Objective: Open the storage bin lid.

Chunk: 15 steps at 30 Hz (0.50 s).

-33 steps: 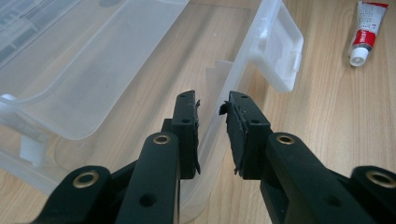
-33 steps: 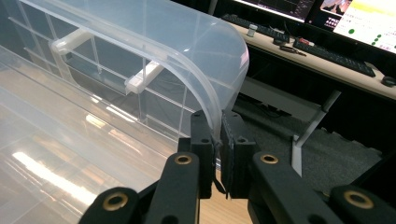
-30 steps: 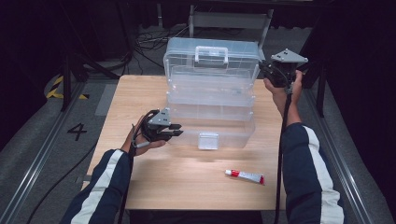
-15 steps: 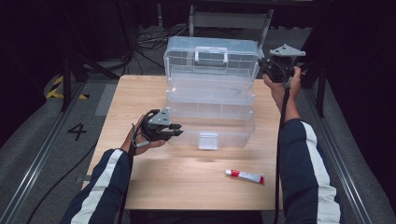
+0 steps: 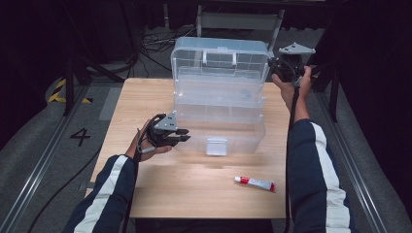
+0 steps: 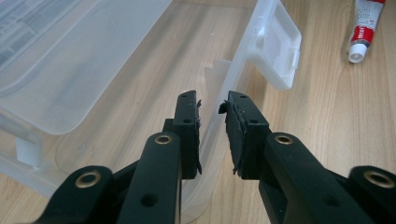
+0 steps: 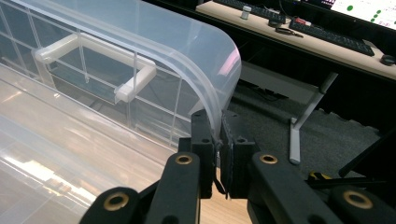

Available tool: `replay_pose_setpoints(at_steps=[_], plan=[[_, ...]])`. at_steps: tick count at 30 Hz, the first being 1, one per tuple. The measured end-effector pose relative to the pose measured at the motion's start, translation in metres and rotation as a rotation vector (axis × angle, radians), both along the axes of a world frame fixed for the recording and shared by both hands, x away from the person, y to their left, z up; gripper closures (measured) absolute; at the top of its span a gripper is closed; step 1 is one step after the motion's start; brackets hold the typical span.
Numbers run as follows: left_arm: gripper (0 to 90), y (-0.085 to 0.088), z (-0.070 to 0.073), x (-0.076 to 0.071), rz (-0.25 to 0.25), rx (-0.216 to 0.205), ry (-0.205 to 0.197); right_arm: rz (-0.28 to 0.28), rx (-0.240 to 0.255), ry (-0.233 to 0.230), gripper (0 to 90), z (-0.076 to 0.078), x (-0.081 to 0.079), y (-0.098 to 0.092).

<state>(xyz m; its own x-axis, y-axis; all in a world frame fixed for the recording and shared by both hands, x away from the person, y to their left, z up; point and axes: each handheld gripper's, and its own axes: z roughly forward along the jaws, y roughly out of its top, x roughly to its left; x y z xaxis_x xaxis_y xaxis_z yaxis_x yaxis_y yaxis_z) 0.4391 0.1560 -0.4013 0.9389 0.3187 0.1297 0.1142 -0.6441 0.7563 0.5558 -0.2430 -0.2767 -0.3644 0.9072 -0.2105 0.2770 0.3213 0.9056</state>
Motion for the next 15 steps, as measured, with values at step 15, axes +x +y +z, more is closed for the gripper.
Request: replay_pose_setpoints(at_steps=[15], plan=[[75.2, 0.0, -0.001, -0.001, 0.004, -0.005, -0.002, -0.009, -0.01, 0.017, 85.0, 0.001, 0.019, 0.001]])
